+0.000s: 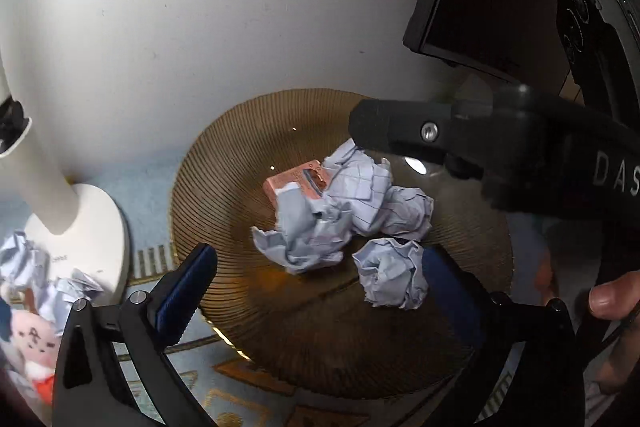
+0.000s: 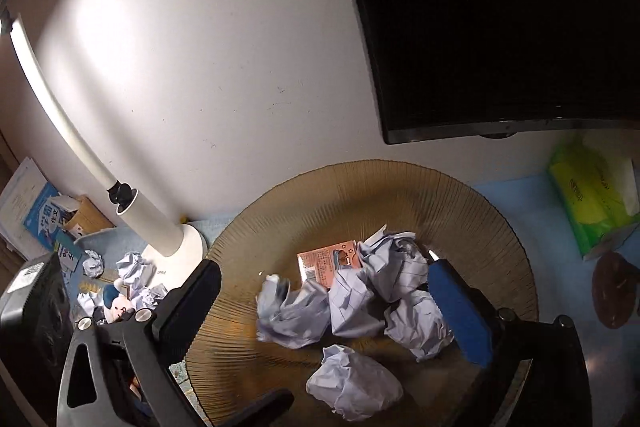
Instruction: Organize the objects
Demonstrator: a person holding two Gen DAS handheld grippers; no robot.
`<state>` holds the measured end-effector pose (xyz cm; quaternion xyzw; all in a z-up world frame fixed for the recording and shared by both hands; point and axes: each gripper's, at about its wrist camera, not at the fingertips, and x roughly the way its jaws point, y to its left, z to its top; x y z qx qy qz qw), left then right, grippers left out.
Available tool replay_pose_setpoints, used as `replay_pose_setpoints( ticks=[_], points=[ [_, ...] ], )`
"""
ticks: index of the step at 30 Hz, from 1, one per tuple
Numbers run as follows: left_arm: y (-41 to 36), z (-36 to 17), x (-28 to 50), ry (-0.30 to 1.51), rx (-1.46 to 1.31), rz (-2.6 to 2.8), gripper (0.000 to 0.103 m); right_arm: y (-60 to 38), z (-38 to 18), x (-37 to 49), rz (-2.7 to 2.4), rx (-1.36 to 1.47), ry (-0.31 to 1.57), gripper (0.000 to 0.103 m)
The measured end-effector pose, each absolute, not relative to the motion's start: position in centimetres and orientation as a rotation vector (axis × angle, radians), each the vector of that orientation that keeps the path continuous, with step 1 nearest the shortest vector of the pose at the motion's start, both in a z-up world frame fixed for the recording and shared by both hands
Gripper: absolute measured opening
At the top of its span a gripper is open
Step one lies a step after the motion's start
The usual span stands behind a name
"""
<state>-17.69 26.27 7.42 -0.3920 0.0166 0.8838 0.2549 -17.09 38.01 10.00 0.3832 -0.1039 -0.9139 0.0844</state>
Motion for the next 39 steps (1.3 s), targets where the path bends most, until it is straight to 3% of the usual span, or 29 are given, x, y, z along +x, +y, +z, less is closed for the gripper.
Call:
replay_pose_setpoints(
  ticks=[10, 20, 28, 35, 38, 39],
  points=[
    [21.7, 12.3, -13.7, 0.106, -1.017, 2.485, 0.103, 31.5, 14.4, -13.7, -2.791, 1.057, -0.069, 0.103],
    [9.6, 17.3, -7.5, 0.133, -0.981, 2.699, 0.103, 22.0, 19.0, -6.9, -2.773, 0.845, 0.086, 0.103],
    [0.0, 11.5, -5.4, 0.079, -1.168, 2.839, 0.103, 17.7, 11.1, -4.2, -2.701, 1.007, 0.035, 0.103],
    [-2.5, 0.7, -4.7, 0.057, -1.418, 2.768, 0.103, 17.2, 1.5, -4.1, -2.682, 1.252, 0.16, 0.103],
    [-3.2, -0.6, -4.2, -0.002, -1.4, 2.777, 0.103, 17.2, -1.6, -4.2, -2.649, 1.322, 0.227, 0.103],
    [-3.4, -0.6, -4.1, -0.021, -1.399, 2.778, 0.103, 17.6, -1.7, -4.0, -2.619, 1.305, 0.168, 0.103]
  ],
)
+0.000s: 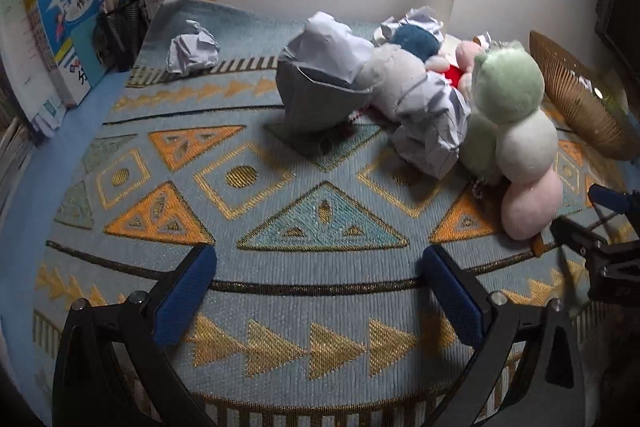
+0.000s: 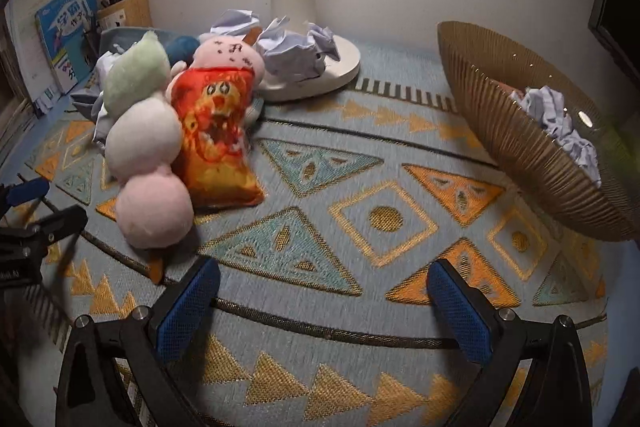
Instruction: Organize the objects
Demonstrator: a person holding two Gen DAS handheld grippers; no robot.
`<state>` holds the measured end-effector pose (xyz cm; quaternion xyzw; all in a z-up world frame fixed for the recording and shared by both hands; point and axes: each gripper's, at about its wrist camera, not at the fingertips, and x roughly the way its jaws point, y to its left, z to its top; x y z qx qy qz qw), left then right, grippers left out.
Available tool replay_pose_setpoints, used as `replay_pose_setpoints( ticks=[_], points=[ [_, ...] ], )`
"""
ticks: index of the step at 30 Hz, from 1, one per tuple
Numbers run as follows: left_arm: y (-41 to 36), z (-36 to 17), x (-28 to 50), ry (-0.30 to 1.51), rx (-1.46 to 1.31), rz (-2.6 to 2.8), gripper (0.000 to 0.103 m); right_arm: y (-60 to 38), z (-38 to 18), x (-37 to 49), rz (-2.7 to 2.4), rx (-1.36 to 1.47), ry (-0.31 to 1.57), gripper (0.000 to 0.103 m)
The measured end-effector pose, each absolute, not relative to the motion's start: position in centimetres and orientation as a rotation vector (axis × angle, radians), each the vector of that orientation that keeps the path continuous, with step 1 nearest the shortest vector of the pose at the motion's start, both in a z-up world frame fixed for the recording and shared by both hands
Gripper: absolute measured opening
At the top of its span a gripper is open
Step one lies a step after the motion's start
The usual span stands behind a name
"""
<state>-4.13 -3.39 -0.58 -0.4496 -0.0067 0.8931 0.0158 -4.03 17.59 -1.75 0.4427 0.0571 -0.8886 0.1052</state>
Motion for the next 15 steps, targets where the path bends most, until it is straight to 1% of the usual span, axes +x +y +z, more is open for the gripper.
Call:
replay_pose_setpoints(
  ticks=[1, 3, 15],
  points=[
    [-3.3, -0.5, -4.0, -0.02, -1.398, 2.778, 0.103, 17.9, -2.0, -3.9, -2.608, 1.307, 0.145, 0.103],
    [-2.8, -0.6, -3.9, 0.028, -1.413, 2.787, 0.103, 17.8, -2.4, -3.6, -2.619, 1.318, 0.173, 0.103],
    [-3.0, -0.4, -3.6, 0.002, -1.418, 2.79, 0.103, 18.8, -3.5, -2.2, -2.619, 1.319, 0.173, 0.103]
  ],
)
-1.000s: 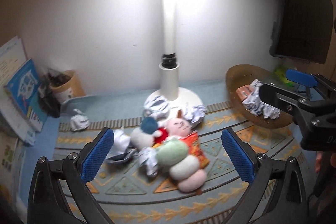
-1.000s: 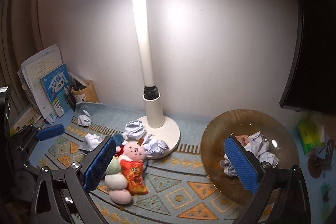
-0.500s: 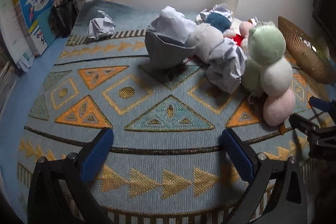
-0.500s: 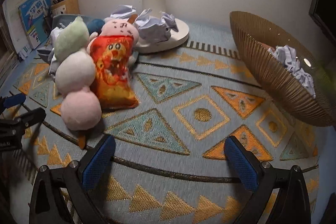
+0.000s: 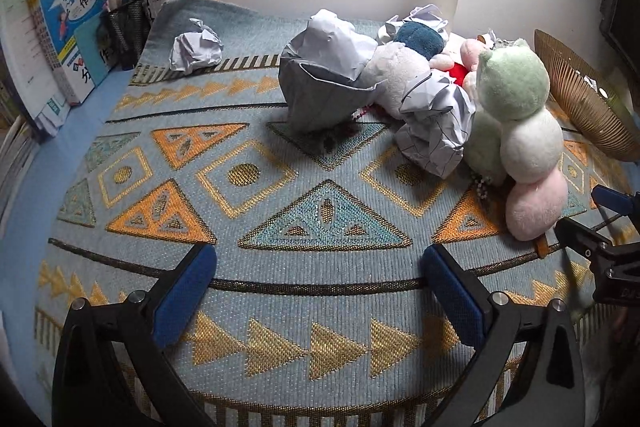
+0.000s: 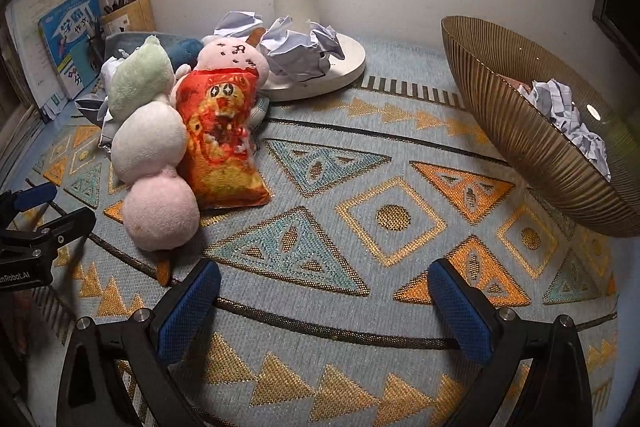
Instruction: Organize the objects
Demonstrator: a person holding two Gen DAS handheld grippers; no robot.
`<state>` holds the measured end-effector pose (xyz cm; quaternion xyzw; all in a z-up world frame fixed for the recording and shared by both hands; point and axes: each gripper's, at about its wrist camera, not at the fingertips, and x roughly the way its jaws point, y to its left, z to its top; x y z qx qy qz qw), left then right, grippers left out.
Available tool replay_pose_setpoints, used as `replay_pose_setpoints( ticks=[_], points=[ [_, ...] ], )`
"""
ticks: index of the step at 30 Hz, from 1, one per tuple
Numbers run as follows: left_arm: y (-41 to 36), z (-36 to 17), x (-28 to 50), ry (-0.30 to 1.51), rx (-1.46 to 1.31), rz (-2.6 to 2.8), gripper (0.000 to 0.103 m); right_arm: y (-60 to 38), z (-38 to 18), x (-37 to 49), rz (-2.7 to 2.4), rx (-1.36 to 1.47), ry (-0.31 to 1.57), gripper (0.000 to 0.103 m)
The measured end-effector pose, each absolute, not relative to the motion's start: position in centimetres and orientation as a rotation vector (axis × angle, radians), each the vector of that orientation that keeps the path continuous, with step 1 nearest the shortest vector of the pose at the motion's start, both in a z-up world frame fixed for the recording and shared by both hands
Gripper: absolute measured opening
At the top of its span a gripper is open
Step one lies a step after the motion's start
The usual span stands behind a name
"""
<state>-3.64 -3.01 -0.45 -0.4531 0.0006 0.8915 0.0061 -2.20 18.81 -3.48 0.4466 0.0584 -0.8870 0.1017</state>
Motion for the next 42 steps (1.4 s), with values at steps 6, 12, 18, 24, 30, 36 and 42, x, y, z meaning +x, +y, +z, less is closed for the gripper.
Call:
replay_pose_setpoints(
  ticks=[6, 12, 18, 24, 30, 36, 42],
  points=[
    [-3.02, -0.53, -3.74, 0.002, -1.418, 2.791, 0.103, 18.79, -3.47, -2.23, -2.619, 1.319, 0.173, 0.103],
    [-3.04, -0.6, -3.85, 0.001, -1.417, 2.791, 0.103, 18.8, -3.49, -2.22, -2.619, 1.319, 0.174, 0.103],
    [-3.07, -0.67, -3.95, 0.001, -1.417, 2.792, 0.103, 18.76, -3.46, -2.29, -2.618, 1.319, 0.174, 0.103],
    [-3.04, -0.7, -3.93, 0.0, -1.417, 2.792, 0.103, 18.74, -3.46, -2.31, -2.618, 1.319, 0.175, 0.103],
    [-3.07, -0.74, -3.96, 0.0, -1.416, 2.793, 0.103, 18.75, -3.48, -2.3, -2.617, 1.319, 0.175, 0.103],
    [-3.34, -0.93, -3.95, -0.005, -1.42, 2.799, 0.103, 18.8, -3.64, -2.25, -2.62, 1.322, 0.174, 0.103],
    [-3.72, -1.06, -4.57, -0.01, -1.424, 2.805, 0.103, 19.25, -3.9, -1.79, -2.622, 1.326, 0.166, 0.103]
  ],
)
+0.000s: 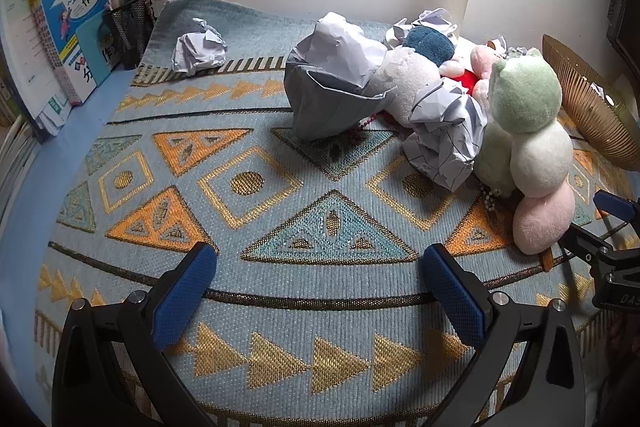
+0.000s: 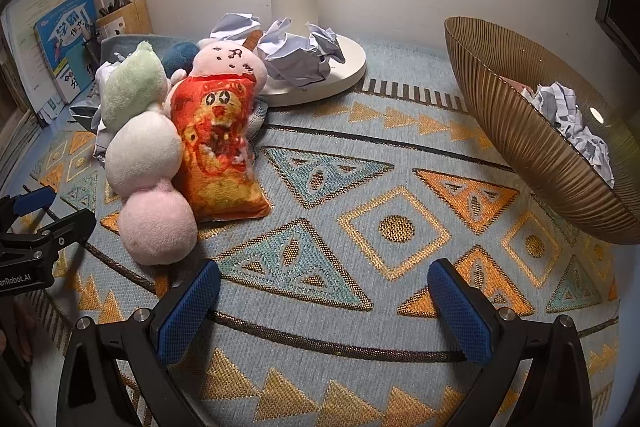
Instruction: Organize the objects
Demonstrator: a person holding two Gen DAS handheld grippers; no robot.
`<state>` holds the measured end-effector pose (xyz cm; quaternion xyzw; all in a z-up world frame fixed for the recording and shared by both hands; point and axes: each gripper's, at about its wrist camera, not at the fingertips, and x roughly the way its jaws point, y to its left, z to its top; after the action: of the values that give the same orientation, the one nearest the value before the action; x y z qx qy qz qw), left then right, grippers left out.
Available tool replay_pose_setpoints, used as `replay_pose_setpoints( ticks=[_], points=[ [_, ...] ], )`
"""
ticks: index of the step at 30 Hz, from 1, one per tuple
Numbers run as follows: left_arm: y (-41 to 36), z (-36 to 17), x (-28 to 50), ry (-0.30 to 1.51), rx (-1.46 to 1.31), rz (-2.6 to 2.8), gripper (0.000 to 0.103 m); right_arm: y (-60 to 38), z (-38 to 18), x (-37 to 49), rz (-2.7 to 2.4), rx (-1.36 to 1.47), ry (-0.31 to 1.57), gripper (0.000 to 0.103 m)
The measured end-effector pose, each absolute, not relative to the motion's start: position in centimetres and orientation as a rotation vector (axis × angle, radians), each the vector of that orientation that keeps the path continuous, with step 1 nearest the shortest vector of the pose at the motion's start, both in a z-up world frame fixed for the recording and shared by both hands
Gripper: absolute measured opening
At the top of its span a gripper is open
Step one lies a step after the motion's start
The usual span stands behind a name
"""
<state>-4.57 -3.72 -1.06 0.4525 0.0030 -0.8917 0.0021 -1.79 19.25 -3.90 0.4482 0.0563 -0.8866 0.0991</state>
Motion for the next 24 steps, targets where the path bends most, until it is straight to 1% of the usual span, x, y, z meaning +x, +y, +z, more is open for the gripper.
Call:
replay_pose_setpoints(
  ticks=[6, 10, 14, 16, 21, 22, 23, 24],
  points=[
    [-4.2, -1.1, -7.3, -0.006, 1.429, -2.816, 0.103, 19.7, -3.3, -1.6, -2.622, 1.327, 0.156, 0.103],
    [-4.4, -1.2, -9.8, -0.002, 1.428, -2.809, 0.103, 19.9, -2.6, 0.0, -2.546, 1.236, 0.117, 0.103],
    [-4.9, -1.3, -12.0, 0.031, 1.405, -2.779, 0.103, 18.2, -1.1, 1.6, -2.547, 1.065, 0.228, 0.103],
    [-5.3, -1.3, -12.9, 0.059, 1.391, -2.767, 0.103, 16.7, -1.0, 1.6, -2.545, 1.03, 0.273, 0.103],
    [-6.7, -1.0, -14.2, 0.229, 1.356, -2.818, 0.102, 12.9, -1.2, -0.3, -2.547, 1.014, 0.343, 0.102],
    [-6.9, -1.0, -14.3, 0.264, 1.346, -2.834, 0.102, 12.2, -1.5, -0.5, -2.544, 1.022, 0.379, 0.097],
    [-7.2, -1.0, -14.4, 0.313, 1.342, -2.869, 0.101, 11.8, -1.9, -0.5, -2.533, 1.047, 0.43, 0.08],
    [-7.4, -1.0, -14.6, 0.351, 1.34, -2.899, 0.101, 11.2, -2.4, -0.7, -2.533, 1.082, 0.489, 0.072]
  ],
)
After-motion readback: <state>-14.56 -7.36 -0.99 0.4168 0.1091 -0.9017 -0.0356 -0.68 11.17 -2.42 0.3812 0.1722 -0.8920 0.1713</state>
